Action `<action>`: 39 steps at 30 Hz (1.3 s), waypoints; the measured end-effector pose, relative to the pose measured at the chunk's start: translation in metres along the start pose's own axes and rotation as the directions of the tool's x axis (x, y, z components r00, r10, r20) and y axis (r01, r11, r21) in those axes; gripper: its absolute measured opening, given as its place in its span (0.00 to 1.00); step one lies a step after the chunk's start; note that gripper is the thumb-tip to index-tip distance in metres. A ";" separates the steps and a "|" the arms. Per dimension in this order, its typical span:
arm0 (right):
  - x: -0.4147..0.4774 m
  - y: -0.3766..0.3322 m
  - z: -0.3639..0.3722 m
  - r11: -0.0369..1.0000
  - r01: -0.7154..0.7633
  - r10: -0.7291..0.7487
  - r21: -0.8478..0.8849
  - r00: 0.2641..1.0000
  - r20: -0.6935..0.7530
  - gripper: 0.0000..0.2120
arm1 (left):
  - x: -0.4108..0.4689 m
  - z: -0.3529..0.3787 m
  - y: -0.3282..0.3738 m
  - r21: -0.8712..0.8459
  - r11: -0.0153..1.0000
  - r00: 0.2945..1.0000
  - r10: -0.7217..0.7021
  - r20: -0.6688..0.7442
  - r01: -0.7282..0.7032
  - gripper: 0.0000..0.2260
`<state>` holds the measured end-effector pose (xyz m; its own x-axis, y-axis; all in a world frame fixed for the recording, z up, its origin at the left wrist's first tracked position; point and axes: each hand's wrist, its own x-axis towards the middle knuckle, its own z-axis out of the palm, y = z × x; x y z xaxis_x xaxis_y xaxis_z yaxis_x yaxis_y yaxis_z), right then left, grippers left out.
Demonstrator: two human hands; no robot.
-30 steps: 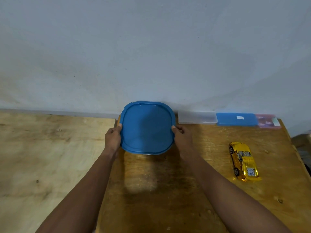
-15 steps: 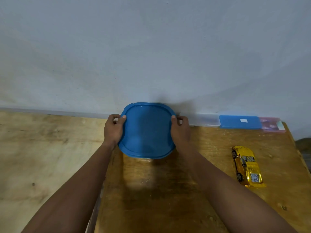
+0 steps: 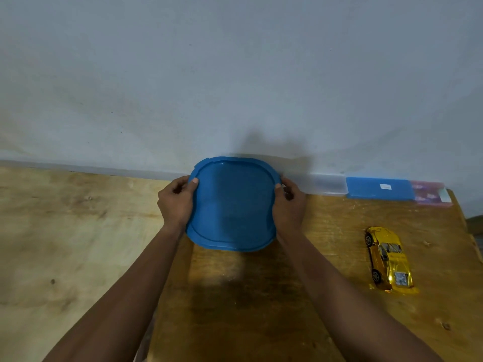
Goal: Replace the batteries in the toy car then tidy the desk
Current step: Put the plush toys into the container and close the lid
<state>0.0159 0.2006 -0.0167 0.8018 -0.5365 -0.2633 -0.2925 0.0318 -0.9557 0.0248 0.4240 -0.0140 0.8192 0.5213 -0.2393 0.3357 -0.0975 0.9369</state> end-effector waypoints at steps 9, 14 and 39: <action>0.007 -0.006 0.007 0.996 -0.085 0.085 0.001 0.994 0.068 0.06 | 0.009 0.004 0.002 0.005 0.998 0.995 -0.063 0.072 0.063 0.18; 0.012 -0.007 0.004 0.973 -0.230 0.229 -0.009 0.965 0.127 0.08 | 0.016 0.004 0.008 -0.100 0.959 0.945 -0.237 0.226 0.264 0.13; 0.027 0.000 -0.004 0.986 -0.023 0.049 -0.166 0.986 0.160 0.19 | 0.021 0.021 -0.006 0.130 0.991 0.957 -0.051 0.286 0.014 0.16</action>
<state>0.0357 0.1828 -0.0229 0.8593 -0.3927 -0.3278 -0.3930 -0.0965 -0.9145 0.0494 0.4178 -0.0294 0.8995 0.2616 -0.3498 0.4050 -0.1995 0.8923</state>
